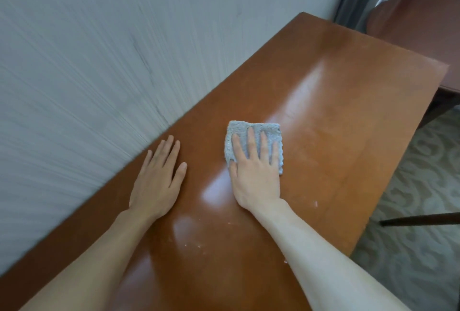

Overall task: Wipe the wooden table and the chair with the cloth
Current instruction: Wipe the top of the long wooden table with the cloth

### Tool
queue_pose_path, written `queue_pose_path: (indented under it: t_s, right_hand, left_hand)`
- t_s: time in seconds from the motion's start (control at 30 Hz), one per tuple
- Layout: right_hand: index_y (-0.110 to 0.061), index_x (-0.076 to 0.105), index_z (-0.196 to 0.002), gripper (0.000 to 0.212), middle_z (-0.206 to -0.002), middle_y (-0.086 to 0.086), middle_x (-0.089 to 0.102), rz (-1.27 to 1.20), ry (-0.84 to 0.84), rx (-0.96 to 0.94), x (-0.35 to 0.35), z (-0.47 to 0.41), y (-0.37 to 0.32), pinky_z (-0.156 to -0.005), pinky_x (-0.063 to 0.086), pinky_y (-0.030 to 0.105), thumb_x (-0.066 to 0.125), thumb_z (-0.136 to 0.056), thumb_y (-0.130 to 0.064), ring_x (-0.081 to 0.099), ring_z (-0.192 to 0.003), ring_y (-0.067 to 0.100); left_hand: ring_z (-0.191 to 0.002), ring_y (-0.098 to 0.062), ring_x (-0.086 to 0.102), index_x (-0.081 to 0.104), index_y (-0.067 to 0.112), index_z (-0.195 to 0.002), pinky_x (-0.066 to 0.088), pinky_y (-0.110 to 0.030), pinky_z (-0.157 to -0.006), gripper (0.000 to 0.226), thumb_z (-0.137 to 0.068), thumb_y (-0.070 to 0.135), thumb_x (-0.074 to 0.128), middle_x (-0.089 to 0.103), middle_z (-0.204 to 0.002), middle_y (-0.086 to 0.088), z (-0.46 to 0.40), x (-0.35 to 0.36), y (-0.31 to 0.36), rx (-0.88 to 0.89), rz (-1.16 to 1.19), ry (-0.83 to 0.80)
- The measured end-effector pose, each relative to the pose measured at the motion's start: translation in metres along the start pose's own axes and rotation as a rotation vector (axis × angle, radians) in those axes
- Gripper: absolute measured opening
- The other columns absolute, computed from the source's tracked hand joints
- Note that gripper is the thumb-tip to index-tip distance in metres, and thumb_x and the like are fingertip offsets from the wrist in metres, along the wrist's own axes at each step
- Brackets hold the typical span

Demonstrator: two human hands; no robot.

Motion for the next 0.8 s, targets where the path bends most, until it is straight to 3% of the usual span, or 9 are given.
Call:
queue_pose_path:
  t_s: [0.2, 0.3, 0.8]
  right_hand:
    - [-0.027, 0.013, -0.162, 0.059, -0.171, 0.008, -0.001, -0.045, -0.062, -0.232, 0.009, -0.001, -0.073, -0.124, -0.007, 0.055, 0.031, -0.107, -0.038, -0.01, -0.156, 0.034]
    - [-0.028, 0.017, -0.162, 0.057, -0.171, 0.006, 0.003, -0.054, -0.05, -0.227, 0.01, 0.004, -0.074, -0.125, -0.008, 0.052, 0.028, -0.107, -0.04, -0.006, -0.157, 0.032]
    - [-0.031, 0.013, -0.162, 0.061, -0.171, 0.005, 0.007, 0.061, 0.103, 0.462, -0.014, 0.086, 0.104, -0.125, 0.0, 0.055, 0.027, -0.103, -0.039, 0.006, -0.156, 0.034]
  left_hand:
    - [-0.157, -0.01, 0.006, 0.016, 0.019, -0.163, 0.007, -0.039, -0.129, 0.065, -0.106, 0.049, 0.009, 0.012, -0.171, 0.002, -0.001, 0.002, 0.0, 0.03, -0.014, 0.033]
    - [-0.157, -0.011, 0.008, 0.018, 0.019, -0.163, 0.008, -0.039, -0.129, 0.066, -0.105, 0.049, 0.008, 0.014, -0.171, 0.001, -0.001, 0.003, 0.0, 0.037, -0.007, 0.035]
    - [-0.159, -0.016, 0.004, 0.016, 0.014, -0.164, 0.004, -0.04, -0.129, 0.079, -0.103, 0.062, 0.003, 0.009, -0.172, -0.004, 0.0, 0.003, -0.001, 0.05, -0.063, 0.015]
Point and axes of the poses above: each hand's wrist, its own z-axis away from the middle knuckle, its own x-axis out of the palm, y = z × x, the point moved 1 cm from there along -z, towards the middle knuckle
